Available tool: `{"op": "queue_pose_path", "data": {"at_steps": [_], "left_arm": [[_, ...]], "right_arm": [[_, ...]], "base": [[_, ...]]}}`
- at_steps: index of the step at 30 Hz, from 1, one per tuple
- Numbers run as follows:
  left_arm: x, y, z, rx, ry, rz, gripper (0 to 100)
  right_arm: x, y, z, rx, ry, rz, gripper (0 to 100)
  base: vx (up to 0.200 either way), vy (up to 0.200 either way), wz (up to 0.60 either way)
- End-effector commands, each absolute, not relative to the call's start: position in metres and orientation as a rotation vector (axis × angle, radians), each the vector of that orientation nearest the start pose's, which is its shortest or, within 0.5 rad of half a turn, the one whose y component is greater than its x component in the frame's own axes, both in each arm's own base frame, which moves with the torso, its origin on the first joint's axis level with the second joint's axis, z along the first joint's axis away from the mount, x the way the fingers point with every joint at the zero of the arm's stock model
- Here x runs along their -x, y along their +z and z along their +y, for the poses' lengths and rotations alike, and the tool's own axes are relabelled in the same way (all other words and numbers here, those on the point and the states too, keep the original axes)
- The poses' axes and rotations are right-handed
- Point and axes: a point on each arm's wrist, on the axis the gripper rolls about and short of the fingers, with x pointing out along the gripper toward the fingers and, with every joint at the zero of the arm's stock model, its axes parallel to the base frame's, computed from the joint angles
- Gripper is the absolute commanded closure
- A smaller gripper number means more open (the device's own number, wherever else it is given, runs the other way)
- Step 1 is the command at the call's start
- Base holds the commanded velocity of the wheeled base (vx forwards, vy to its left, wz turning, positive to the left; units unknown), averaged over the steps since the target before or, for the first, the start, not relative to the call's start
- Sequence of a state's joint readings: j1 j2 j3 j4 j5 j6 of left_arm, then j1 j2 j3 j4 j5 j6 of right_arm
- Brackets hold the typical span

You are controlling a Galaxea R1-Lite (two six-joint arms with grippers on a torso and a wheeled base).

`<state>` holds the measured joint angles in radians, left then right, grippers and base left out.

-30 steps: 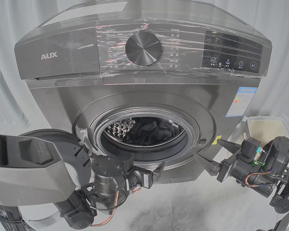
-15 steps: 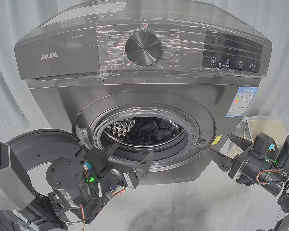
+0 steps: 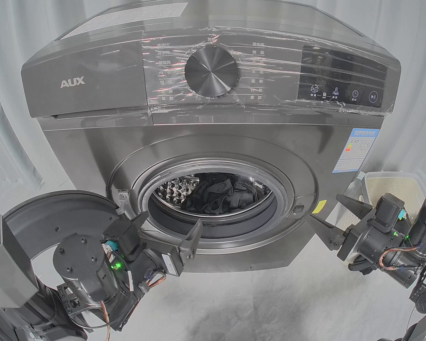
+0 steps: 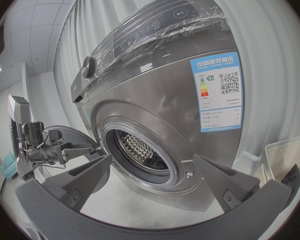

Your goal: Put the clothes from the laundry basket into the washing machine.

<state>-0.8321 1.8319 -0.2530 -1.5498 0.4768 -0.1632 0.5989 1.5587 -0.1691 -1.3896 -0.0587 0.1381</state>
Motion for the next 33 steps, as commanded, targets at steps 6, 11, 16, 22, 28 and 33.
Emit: {"op": "queue_pose_path", "data": {"at_steps": [6, 11, 16, 22, 28, 33], "left_arm": [[-0.177, 0.113, -0.174, 0.125, -0.338, 0.045, 0], [-0.175, 0.119, -0.173, 0.13, -0.343, 0.024, 0], [-0.172, 0.13, -0.17, 0.143, -0.347, -0.014, 0], [-0.171, 0.132, -0.166, 0.144, -0.34, -0.023, 0], [-0.157, 0.146, -0.151, 0.164, -0.34, -0.068, 0], [-0.132, 0.151, -0.118, 0.167, -0.319, -0.094, 0]], "right_arm": [[-0.169, 0.142, 0.114, -0.133, 0.536, 0.038, 0], [-0.171, 0.14, 0.11, -0.112, 0.519, 0.038, 0], [-0.17, 0.14, 0.109, -0.104, 0.516, 0.037, 0], [-0.17, 0.139, 0.109, -0.092, 0.51, 0.038, 0], [-0.158, 0.14, 0.101, -0.079, 0.507, 0.027, 0], [-0.14, 0.142, 0.088, -0.075, 0.499, 0.005, 0]], "base": [[-0.033, 0.0, 0.0], [-0.2, 0.0, 0.0], [-0.12, 0.0, 0.0], [-0.067, 0.0, 0.0], [-0.2, 0.0, 0.0], [-0.04, 0.0, 0.0]]}}
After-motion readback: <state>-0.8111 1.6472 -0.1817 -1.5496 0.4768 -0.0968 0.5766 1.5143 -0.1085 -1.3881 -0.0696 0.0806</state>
